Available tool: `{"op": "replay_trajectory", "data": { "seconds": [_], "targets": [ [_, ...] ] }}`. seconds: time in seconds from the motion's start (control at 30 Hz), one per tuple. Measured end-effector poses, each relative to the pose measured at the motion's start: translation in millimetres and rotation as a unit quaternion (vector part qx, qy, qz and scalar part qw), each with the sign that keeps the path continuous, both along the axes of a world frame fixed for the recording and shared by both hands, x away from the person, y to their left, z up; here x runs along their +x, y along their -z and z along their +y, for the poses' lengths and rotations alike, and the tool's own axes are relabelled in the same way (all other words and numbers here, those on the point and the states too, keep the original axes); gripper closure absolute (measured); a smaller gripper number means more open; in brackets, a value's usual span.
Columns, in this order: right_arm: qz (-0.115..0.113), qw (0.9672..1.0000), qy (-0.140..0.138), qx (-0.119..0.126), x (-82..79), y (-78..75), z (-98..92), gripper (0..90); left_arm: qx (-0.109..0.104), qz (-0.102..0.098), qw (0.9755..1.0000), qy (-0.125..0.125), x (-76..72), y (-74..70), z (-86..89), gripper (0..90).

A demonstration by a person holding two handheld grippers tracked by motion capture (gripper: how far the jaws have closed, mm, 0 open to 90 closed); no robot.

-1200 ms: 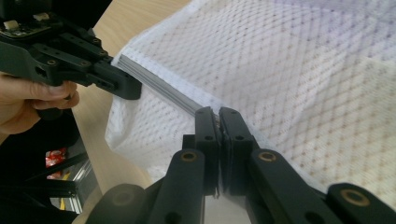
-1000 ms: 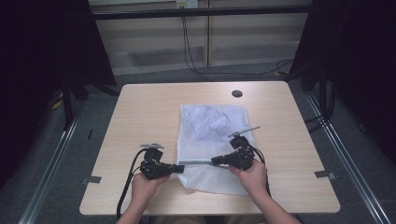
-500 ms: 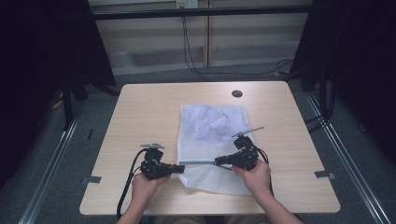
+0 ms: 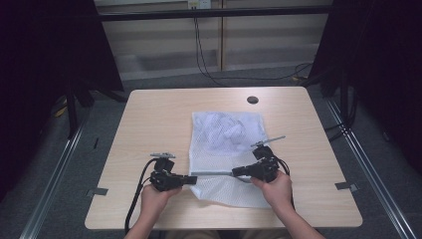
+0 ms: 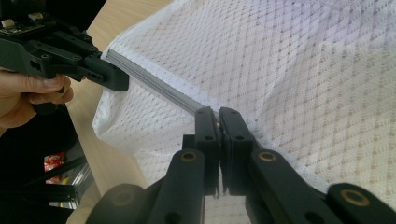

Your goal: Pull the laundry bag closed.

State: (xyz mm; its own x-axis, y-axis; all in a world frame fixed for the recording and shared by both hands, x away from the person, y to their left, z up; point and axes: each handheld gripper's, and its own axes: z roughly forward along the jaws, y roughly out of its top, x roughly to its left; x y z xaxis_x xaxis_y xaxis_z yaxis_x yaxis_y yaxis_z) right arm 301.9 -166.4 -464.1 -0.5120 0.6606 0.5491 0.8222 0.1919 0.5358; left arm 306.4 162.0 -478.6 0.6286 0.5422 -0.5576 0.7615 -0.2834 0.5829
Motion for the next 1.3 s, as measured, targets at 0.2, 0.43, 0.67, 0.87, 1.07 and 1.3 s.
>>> {"op": "replay_trajectory", "data": {
  "seconds": [0.2,0.43,0.67,0.87,1.07,1.3],
  "targets": [
    [-0.001,1.0000,-0.001,0.002,-0.2,0.6,-1.8,86.8,-0.001,0.000,1.0000,0.002,-0.1,-0.2,0.0,88.3],
    [-0.004,0.9999,0.005,-0.010,-0.4,0.1,-5.8,86.9,0.000,-0.002,1.0000,-0.006,1.0,-1.0,4.8,88.3],
    [0.003,0.9999,0.014,-0.002,-1.3,1.0,-16.7,86.8,-0.004,0.002,1.0000,-0.004,1.0,-0.5,3.4,88.3],
    [0.002,0.9999,0.012,-0.002,-1.3,0.8,-16.4,86.8,-0.006,0.004,1.0000,-0.005,1.1,-0.7,3.7,88.3],
    [0.002,0.9999,0.011,-0.001,-1.7,1.0,-17.4,86.8,-0.005,0.004,1.0000,-0.003,1.1,-0.7,3.6,88.2],
    [0.003,0.9999,0.012,-0.003,-2.6,1.1,-19.2,86.9,-0.004,0.004,1.0000,-0.002,1.1,-1.0,3.3,88.3]
  ]
}}
